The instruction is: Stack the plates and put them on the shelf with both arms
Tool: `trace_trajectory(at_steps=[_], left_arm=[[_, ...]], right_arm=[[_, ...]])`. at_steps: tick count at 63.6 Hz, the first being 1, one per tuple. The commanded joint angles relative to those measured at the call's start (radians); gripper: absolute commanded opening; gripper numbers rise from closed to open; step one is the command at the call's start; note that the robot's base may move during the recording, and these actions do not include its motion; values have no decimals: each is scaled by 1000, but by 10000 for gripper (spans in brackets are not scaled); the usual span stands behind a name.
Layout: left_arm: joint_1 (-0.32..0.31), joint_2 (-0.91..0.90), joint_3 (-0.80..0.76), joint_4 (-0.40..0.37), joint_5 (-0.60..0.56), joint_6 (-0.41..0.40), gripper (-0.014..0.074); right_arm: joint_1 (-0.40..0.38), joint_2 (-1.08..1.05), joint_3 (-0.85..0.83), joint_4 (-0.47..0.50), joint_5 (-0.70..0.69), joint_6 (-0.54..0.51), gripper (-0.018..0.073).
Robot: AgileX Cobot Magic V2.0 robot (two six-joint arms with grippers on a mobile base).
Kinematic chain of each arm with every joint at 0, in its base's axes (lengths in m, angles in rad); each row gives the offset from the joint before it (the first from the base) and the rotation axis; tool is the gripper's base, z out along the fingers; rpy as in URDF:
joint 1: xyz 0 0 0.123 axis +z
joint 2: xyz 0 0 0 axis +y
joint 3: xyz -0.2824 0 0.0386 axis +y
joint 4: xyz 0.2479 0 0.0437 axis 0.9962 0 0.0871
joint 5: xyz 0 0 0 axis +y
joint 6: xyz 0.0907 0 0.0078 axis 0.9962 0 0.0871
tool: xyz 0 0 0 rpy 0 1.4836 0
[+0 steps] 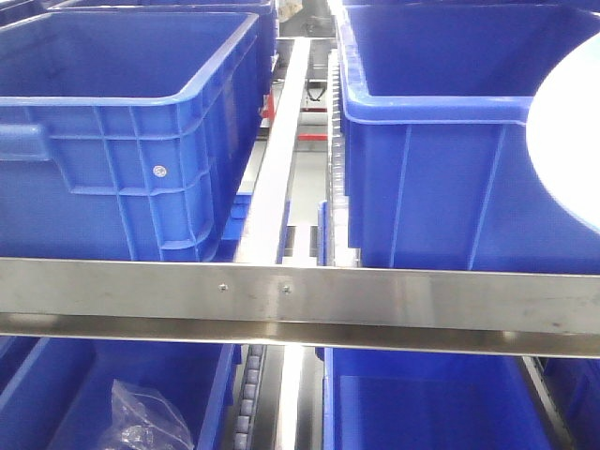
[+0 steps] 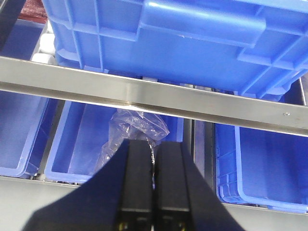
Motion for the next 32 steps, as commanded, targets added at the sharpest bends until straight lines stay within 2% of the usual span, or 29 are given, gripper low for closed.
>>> trace_trajectory(at_steps=[1,23,32], left_arm=[[1,-2,-30,-7,-65,-9,83],[1,-2,-30,-7,-65,-9,83],[1,-2,-30,-7,-65,-9,83]], right_arm=[[-4,2,-31,-8,-92,-2,29],[-4,6,-31,-5,-134,-2,29],[-4,94,-93,-3,-196,-2,29]])
